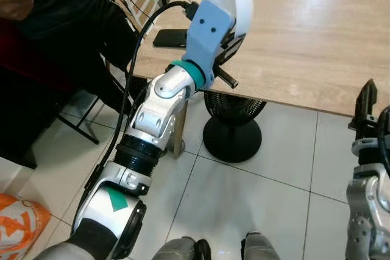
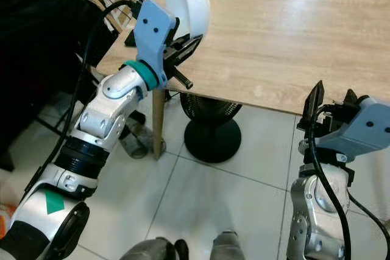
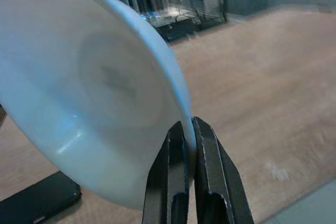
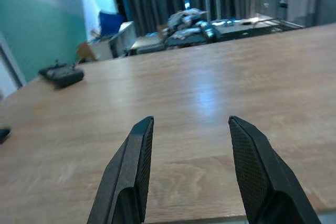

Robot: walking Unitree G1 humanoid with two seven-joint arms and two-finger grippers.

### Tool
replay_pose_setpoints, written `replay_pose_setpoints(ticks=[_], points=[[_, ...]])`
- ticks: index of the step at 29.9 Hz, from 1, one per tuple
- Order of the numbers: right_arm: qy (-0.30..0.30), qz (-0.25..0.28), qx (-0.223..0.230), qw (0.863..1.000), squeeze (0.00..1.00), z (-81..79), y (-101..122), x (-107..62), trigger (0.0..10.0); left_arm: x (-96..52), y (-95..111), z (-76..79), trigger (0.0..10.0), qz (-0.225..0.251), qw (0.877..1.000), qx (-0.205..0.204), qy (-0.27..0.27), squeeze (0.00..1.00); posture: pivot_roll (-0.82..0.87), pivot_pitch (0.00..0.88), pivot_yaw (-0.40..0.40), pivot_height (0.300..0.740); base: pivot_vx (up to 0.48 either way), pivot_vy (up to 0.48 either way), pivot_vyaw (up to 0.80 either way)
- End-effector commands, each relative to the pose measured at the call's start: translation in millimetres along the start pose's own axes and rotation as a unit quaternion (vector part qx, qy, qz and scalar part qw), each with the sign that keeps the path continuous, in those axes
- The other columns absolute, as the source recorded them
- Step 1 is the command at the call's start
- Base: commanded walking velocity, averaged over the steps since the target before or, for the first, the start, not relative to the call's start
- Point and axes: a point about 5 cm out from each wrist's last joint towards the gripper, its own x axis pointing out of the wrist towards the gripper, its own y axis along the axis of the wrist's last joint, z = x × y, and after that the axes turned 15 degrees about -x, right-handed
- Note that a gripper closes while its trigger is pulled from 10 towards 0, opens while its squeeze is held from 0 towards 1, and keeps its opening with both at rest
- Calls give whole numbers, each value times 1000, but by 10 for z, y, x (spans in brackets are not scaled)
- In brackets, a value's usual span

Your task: Setting the table

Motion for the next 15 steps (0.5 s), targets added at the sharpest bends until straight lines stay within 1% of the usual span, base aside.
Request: replay_pose_setpoints(ticks=[1, 2, 3, 5, 11, 13, 15], points=[[30, -10, -2, 1000, 0, -43, -31, 22, 10000, -58, -55, -80, 10000, 2, 999, -18, 33, 0, -72, 23, 75, 740, 0, 0, 0], [41, -5, -7, 999, 0, -61, -6, 62, 10000, -90, -77, -129, 10000, 2, 998, -29, 50, 0, -77, 21, 53, 740, 0, 0, 0], [41, -5, -7, 999, 0, -61, -6, 62, 10000, -90, -77, -129, 10000, 2, 998, -29, 50, 0, -77, 21, 53, 740, 0, 0, 0], [53, 8, -12, 998, 0, -75, 58, 147, 10000, -149, -135, -212, 10000, -1, 996, -40, 76, 0, -74, 17, 22, 740, 0, 0, 0], [64, 15, -12, 998, 0, -83, 82, 212, 10000, -162, -174, -236, 10000, -3, 995, -42, 89, 0, -55, 29, 9, 740, 0, 0, 0], [69, 15, -12, 997, 0, -102, 81, 219, 10000, -165, -177, -243, 10000, -3, 995, -41, 91, 0, -55, 29, 9, 740, 0, 0, 0], [83, 13, -2, 996, 0, -167, 89, 210, 10000, -189, -187, -252, 10000, -9, 995, -33, 94, 0, -40, 42, -1, 740, 0, 0, 0]])
